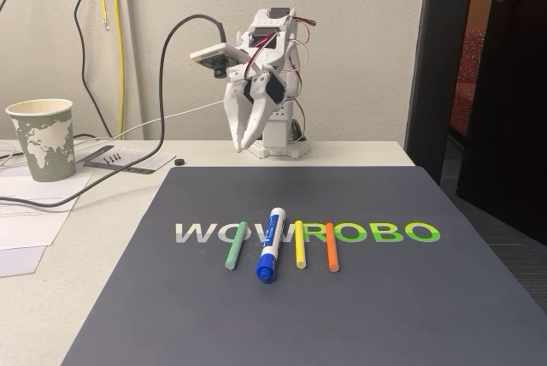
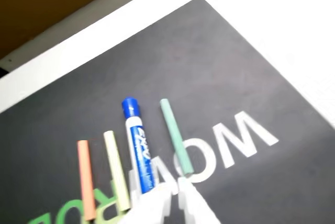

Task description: Pick up the blue marker.

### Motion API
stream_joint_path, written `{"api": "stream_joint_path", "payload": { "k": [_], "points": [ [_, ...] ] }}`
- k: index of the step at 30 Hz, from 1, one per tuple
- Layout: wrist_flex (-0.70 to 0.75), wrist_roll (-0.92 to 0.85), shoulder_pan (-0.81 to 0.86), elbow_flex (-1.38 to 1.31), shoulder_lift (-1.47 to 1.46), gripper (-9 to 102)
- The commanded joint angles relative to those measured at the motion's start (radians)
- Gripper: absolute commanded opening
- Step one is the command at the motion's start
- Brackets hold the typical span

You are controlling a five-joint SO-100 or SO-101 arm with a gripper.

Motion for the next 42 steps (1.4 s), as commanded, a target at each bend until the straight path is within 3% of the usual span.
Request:
{"api": "stream_joint_path", "payload": {
  "k": [1, 22, 35, 42],
  "points": [
    [-0.106, -0.075, 0.015, 0.023, 0.035, 0],
    [-0.604, -0.245, 0.038, 0.104, -0.13, 0],
    [-0.739, -0.299, 0.032, 0.098, -0.222, 0],
    [-0.732, -0.318, 0.035, 0.029, -0.298, 0]
  ]
}}
